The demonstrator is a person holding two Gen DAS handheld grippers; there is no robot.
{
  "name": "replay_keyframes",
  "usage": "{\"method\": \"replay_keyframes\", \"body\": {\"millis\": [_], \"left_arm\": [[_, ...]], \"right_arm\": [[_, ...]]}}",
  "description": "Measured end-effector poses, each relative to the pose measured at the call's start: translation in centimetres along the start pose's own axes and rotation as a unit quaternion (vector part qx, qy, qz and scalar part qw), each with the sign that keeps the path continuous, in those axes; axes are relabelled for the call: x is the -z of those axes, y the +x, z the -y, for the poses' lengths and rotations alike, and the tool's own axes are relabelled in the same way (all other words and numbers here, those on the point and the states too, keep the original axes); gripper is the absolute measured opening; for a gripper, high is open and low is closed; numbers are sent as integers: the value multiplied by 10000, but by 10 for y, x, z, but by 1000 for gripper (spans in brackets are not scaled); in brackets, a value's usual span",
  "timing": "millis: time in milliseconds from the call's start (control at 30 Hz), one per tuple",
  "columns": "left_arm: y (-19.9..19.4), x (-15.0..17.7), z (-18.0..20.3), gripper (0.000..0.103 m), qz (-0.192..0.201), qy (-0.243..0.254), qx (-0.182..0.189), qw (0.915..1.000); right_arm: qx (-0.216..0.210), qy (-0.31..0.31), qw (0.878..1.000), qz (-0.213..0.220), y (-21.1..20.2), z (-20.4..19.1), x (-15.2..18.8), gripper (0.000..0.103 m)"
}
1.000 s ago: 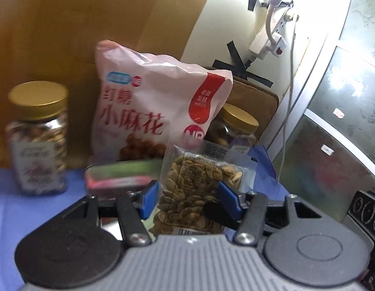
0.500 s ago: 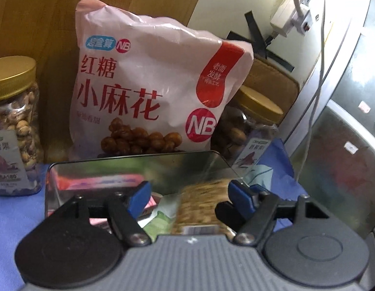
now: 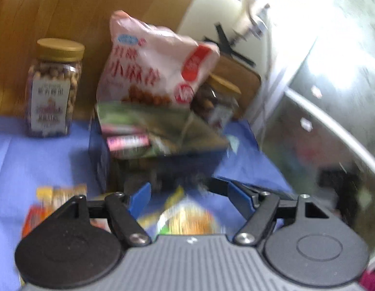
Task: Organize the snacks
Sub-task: 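Grasp the wrapped round pastry with the left tool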
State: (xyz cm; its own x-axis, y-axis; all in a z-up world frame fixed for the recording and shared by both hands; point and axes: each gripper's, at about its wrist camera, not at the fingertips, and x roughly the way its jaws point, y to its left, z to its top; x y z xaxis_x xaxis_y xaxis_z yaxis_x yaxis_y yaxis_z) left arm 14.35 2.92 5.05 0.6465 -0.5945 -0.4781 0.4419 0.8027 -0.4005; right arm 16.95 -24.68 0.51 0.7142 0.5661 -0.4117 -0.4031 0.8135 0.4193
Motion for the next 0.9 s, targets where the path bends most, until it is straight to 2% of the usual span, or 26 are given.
{"method": "replay_keyframes", "body": {"millis": [67, 133, 200, 300, 367, 400, 533, 700, 867, 900], "left_arm": [[-3, 19, 7, 72, -166, 93, 28, 9998], [-8, 37, 11, 72, -334, 116, 181, 9992], [-10, 50, 16, 71, -441, 269, 61, 9986], [-9, 62, 20, 69, -472, 633, -647, 9948], [-3, 64, 18, 71, -623, 797, -1320, 9861], [1, 65, 14, 72, -731, 767, -1466, 9835], [3, 63, 2, 72, -636, 611, -1821, 9793], [-4, 63, 0, 72, -601, 444, -1764, 9815], [-29, 69, 7, 72, -486, 200, -1274, 9905], [-35, 69, 8, 72, -457, 138, -1131, 9924]], "right_arm": [[34, 97, 9992, -395, 15, -2, 9, 46], [-126, 267, 9973, -669, 26, -2, 15, 46], [-309, 448, 9957, -749, 30, -2, 20, 38], [-276, 398, 9961, -744, 26, -11, 22, 35], [-317, 423, 9956, -769, 19, -17, 28, 34], [-324, 410, 9957, -760, 14, -21, 32, 34], [-143, 347, 9975, -592, -18, -32, 50, 34], [-298, 386, 9969, -623, -64, -47, 80, 38], [-271, 437, 9982, -294, -104, -42, 89, 43], [-295, 415, 9984, -235, -111, -41, 89, 48]]}}
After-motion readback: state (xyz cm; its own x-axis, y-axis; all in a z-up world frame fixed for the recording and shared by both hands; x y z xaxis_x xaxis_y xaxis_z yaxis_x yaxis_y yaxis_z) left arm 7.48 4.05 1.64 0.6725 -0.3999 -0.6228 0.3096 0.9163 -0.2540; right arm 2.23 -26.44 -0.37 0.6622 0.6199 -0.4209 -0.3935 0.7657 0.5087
